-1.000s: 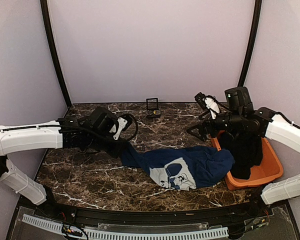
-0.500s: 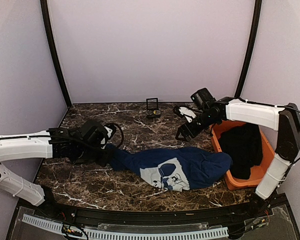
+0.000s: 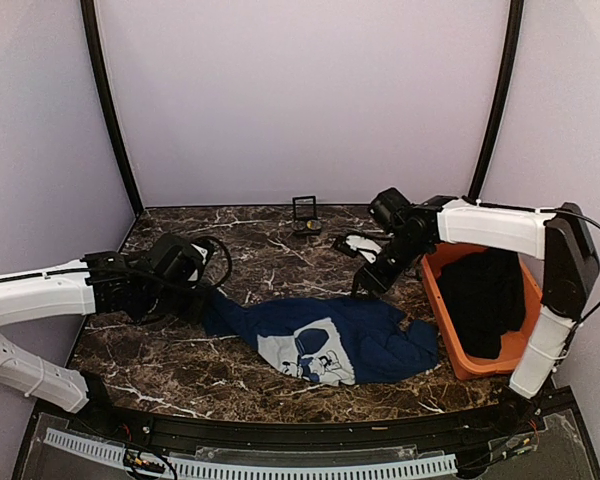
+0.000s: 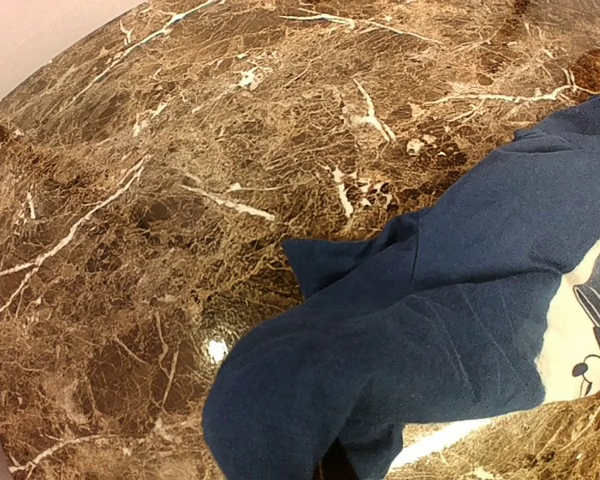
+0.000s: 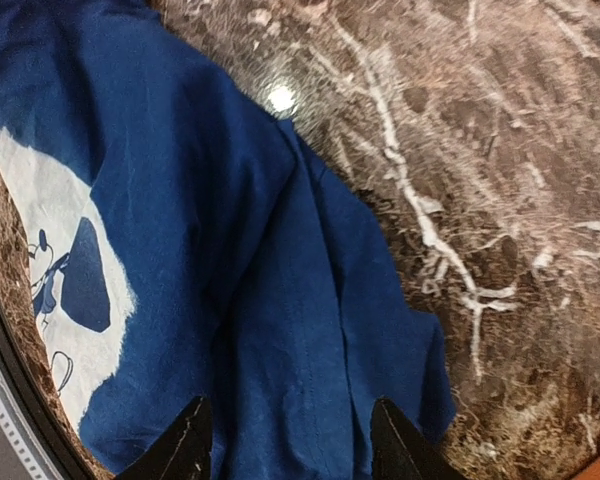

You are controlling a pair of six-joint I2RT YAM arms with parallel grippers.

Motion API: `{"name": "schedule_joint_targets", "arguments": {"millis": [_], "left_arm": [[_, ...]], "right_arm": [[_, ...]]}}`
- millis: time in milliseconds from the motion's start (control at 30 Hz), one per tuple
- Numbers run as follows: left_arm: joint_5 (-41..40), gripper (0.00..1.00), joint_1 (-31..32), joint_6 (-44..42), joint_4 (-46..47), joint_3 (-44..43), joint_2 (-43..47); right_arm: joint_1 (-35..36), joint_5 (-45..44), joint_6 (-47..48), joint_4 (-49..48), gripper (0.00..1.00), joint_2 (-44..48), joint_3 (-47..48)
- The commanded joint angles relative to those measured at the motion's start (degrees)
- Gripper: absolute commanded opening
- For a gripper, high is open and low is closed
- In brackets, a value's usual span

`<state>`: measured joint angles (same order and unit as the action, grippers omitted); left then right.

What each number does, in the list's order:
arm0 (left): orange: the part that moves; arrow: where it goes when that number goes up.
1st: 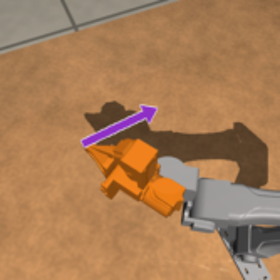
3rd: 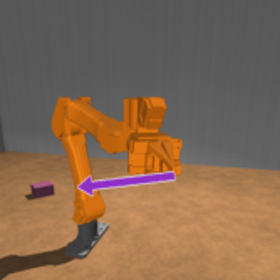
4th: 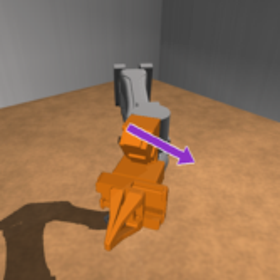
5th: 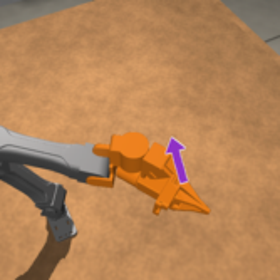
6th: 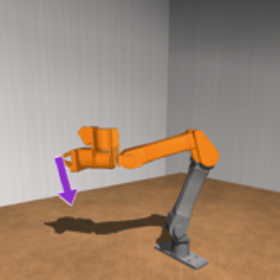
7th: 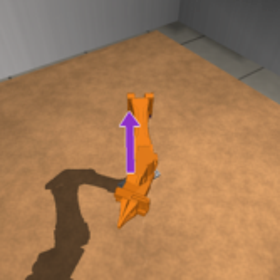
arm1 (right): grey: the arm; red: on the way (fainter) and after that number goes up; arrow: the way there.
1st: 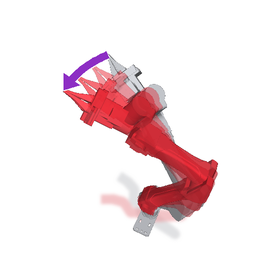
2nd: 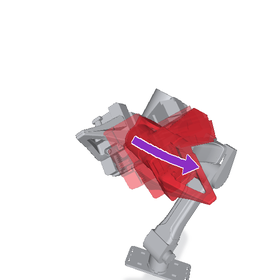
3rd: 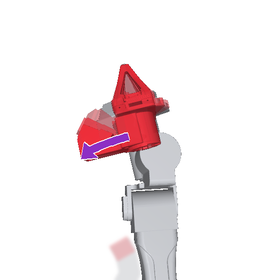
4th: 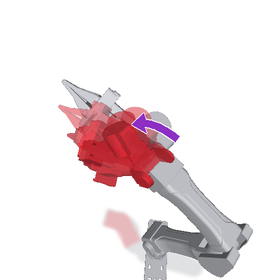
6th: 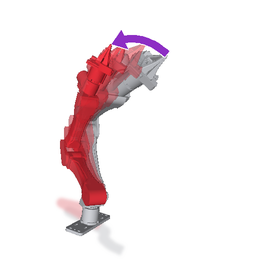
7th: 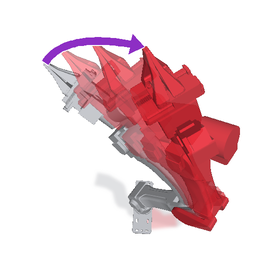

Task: Pin the brooch onto the clothing
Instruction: Pick up the crumped clothing from the center of the board.

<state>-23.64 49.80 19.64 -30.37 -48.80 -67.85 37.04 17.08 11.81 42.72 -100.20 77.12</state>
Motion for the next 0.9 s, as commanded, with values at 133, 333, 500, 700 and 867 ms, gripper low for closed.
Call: {"name": "schedule_joint_targets", "arguments": {"millis": [133,333,500,700,867], "left_arm": [[0.05,0.07,-0.47,0.48,-0.01,1.51,0.30],[0.68,0.08,-0.41,0.58,0.75,1.70,-0.22],[0.40,0.08,-0.43,0.33,1.01,1.53,-0.26],[0.71,0.07,-0.44,0.41,1.58,1.54,-0.52],[1.17,0.05,-0.46,0.45,1.92,1.35,-1.02]], "right_arm": [[1.95,1.58,0.74,1.57,0.47,-7.40,1.78],[2.54,4.30,0.86,0.35,0.48,-10.09,2.90],[3.55,2.65,1.05,0.82,0.50,-12.98,3.69],[3.74,-3.50,0.06,-2.32,0.62,-12.16,3.14],[3.74,-3.71,0.55,-2.48,0.62,-14.07,3.94]]}}
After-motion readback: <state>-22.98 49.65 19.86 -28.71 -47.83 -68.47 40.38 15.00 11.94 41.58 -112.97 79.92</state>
